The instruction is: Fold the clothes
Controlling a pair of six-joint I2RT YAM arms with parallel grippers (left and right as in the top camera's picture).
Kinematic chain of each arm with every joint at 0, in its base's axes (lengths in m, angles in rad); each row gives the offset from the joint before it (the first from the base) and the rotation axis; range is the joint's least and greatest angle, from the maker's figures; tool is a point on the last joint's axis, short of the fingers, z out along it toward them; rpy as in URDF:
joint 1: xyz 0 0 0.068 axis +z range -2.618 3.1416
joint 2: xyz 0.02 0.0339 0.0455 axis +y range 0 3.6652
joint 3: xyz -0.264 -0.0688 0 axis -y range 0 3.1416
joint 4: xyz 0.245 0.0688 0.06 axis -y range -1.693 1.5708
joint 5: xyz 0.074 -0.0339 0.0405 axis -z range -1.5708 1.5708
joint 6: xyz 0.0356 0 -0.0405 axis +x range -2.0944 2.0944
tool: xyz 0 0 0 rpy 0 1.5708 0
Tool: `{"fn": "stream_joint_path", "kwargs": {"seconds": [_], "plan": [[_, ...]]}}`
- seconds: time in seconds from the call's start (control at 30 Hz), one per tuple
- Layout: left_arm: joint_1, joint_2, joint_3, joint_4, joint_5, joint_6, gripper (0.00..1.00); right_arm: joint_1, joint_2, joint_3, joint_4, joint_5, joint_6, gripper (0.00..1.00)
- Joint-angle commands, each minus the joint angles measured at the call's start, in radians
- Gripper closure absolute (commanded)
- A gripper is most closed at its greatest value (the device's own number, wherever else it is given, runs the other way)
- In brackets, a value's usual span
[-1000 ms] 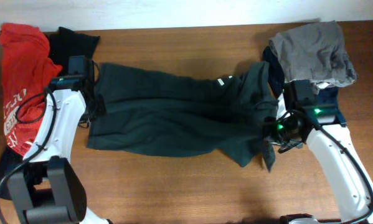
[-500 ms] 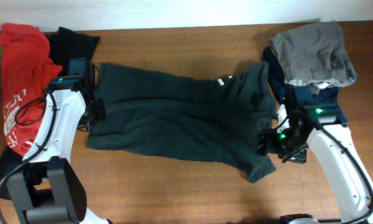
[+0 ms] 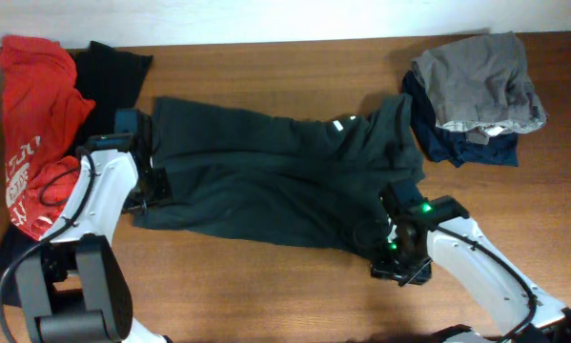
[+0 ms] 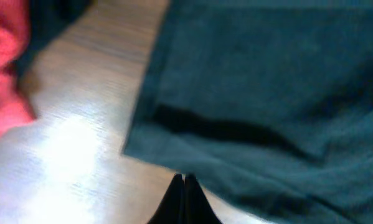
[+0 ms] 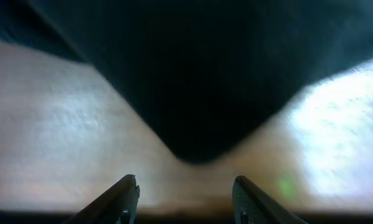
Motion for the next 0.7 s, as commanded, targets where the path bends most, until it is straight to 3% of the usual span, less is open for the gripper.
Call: {"fn": "stream_joint_path", "kwargs": {"seconds": [0.0,0.33,0.67], "plan": [[-0.003,-0.02,-0.074,0.073,0.077,-0.014,0.99,0.017,-0.004,-0.048,0.085,0.003,0.075,0.47],[-0.003,-0.02,-0.238,0.268,0.083,-0.018,0.99,0.016,0.122,-0.105,0.303,0.024,0.097,0.48],[-0.003,-0.019,-0.285,0.394,0.076,-0.017,0.99,0.016,0.148,-0.105,0.357,0.048,0.105,0.48]]}}
